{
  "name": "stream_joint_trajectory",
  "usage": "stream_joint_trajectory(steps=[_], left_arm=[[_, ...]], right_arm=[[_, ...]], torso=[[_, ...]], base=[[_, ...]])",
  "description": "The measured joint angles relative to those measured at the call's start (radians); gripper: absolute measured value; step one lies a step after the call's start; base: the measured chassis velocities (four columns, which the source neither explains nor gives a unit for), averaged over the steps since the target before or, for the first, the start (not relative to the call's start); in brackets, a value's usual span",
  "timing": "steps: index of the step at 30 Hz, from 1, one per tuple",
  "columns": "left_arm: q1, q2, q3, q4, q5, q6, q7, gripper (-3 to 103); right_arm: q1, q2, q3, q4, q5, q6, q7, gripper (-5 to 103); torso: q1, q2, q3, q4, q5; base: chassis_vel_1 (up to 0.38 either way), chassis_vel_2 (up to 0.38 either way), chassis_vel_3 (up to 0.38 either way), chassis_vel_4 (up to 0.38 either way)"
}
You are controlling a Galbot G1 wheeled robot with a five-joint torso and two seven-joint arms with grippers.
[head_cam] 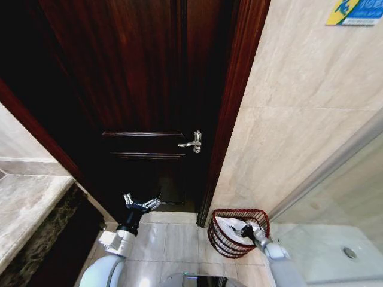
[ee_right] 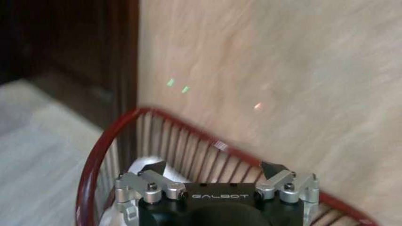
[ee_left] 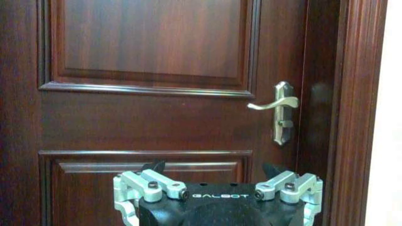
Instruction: Discard the used towel into the hamper.
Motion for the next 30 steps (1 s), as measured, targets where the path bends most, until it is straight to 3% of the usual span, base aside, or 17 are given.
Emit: stream_joint_trajectory(steps=[3,4,5,10,13,30], left_arm=[[0.000,0.000,0.000,0.000,0.000,0.000,0.000,100],[0.000,0.000,0.000,0.000,0.000,0.000,0.000,100],[0.000,0.000,0.000,0.000,0.000,0.000,0.000,100],[0.000,0.000,0.000,0.000,0.000,0.000,0.000,100],[0.000,0.000,0.000,0.000,0.000,0.000,0.000,100],[0.000,0.000,0.000,0.000,0.000,0.000,0.000,100]], right_arm=[[-0.021,0.011,0.017,0.034,0.037,0.007,0.009,100],[-0.086,0.037,0.038,0.139,0.150,0.006,0.060,100],[-0.109,0.044,0.043,0.182,0.183,0.002,0.077,100],[-0.190,0.079,0.072,0.350,0.294,-0.015,0.118,100],[-0.262,0.117,0.096,0.535,0.357,-0.042,0.142,100],[-0.542,0.220,0.095,1.139,0.450,-0.117,0.230,100]], torso=[[0.000,0.000,0.000,-0.0002,-0.0003],[0.000,0.000,0.000,0.0001,0.0006],[0.000,0.000,0.000,0.0001,0.0004],[0.000,0.000,0.000,-0.0001,0.0000],[0.000,0.000,0.000,0.0001,-0.0003],[0.000,0.000,0.000,0.0000,-0.0001]], base=[[0.000,0.000,0.000,0.000],[0.000,0.000,0.000,0.000],[0.000,0.000,0.000,0.000],[0.000,0.000,0.000,0.000],[0.000,0.000,0.000,0.000],[0.000,0.000,0.000,0.000]])
